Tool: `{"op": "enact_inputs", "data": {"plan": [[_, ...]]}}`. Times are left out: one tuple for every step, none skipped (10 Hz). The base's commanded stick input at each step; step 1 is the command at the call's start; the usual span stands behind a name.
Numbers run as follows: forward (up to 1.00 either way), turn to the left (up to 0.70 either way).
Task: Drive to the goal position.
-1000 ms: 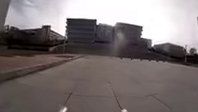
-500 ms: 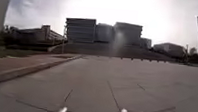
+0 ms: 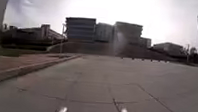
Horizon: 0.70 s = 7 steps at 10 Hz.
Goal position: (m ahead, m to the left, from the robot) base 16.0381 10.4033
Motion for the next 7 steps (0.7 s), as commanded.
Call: {"op": "enact_inputs", "data": {"plan": [[1.00, 0.00], [1.00, 0.00], [1.00, 0.00], [1.00, 0.00], [1.00, 0.00], [1.00, 0.00], [1.00, 0.00]]}}
